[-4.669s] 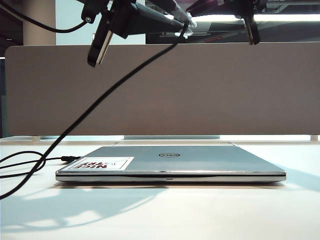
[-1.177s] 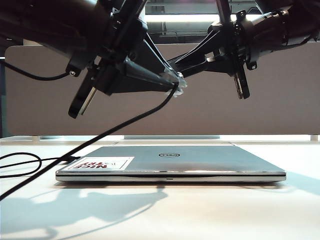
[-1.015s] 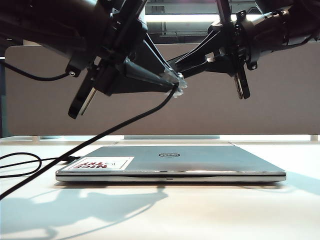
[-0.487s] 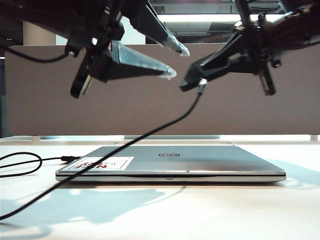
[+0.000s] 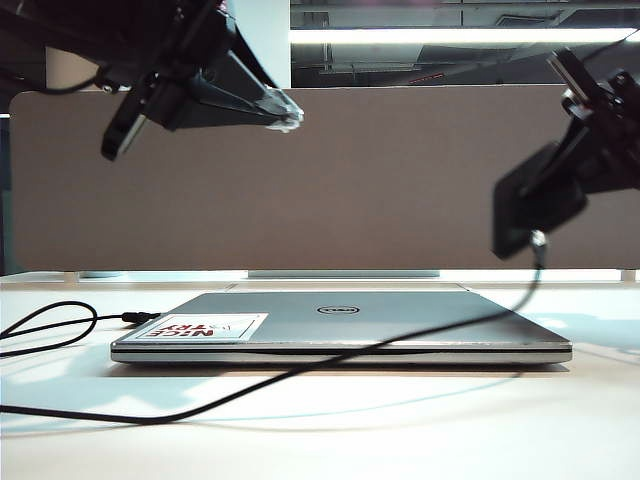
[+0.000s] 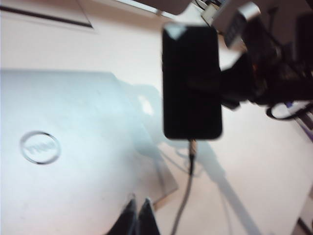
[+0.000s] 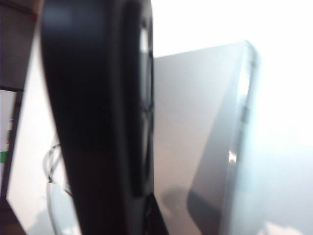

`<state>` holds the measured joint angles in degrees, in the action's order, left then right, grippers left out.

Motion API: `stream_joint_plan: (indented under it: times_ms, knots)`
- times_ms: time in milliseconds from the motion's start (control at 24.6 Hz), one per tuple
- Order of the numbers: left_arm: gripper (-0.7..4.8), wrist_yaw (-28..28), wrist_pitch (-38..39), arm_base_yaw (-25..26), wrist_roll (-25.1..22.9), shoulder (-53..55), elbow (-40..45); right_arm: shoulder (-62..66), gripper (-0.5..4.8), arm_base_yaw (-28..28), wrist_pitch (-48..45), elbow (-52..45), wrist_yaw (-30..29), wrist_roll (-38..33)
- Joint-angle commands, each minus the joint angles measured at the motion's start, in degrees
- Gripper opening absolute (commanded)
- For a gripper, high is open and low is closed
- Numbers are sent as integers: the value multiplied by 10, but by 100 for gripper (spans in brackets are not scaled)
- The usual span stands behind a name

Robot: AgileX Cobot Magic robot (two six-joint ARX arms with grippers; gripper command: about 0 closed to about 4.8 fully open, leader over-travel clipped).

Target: Pick up the charging cable and the phone, plug the charging cable into the charging port on the phone, and finally place them back on the table.

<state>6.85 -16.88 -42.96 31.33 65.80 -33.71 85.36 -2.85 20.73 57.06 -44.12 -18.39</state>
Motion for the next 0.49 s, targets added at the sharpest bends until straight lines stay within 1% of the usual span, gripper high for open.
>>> stream_joint_plan:
  times_ms: [41,122,162,325,365,487]
  knots:
    - [-5,0,29,25,-29,-3,-23,-5,-5,-21,40,6,7,42]
    - [-6,0,29,31,-29,-3,-27,-5,-5,-28,57,6,19,56]
    - [-6,0,27,33,-31,-3,-28,-2,-5,-38,77,13,23,76]
    - [-6,0,30,33,-31,-3,-27,12,-5,-46,125,42,28,111]
    - [-6,0,31,33,-30,-3,-27,29,-5,-47,166,70,38,141]
    - [-6,0,31,33,-31,-3,-27,63,-5,-47,228,118,45,178]
